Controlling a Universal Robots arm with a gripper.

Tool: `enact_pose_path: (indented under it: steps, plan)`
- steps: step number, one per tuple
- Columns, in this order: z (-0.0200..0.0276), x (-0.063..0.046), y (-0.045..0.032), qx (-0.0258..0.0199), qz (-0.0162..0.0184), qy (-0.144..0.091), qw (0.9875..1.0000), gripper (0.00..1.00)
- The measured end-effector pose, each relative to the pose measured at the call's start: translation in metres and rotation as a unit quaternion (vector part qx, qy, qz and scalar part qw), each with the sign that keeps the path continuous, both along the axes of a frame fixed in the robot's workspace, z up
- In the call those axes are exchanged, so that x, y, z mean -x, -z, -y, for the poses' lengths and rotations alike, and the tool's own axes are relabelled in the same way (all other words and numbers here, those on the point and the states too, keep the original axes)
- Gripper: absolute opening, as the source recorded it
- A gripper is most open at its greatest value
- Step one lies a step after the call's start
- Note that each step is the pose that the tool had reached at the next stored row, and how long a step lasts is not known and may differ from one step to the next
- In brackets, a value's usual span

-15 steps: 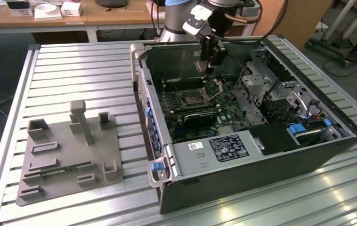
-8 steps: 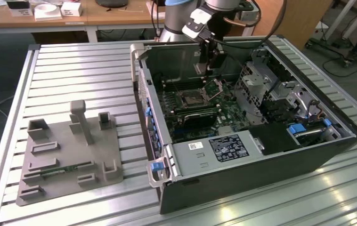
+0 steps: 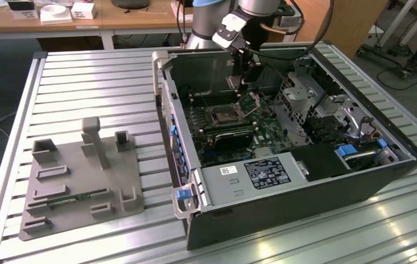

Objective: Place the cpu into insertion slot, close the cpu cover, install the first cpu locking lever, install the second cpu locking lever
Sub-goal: 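Place the cpu into insertion slot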

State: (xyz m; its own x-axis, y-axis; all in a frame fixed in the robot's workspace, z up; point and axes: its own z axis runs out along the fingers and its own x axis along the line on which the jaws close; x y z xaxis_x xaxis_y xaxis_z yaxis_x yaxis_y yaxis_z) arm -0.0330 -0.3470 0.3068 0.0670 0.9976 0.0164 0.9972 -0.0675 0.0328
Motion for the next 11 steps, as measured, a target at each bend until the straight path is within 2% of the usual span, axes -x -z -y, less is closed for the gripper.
enact_pose_path:
  steps: [8,11]
  plan:
    - [0.0,0.0,0.0005,0.0,0.0,0.0,1.0,0.54]
    - [0.0,0.0,0.0033,0.0,-0.0005,0.0,1.0,0.54]
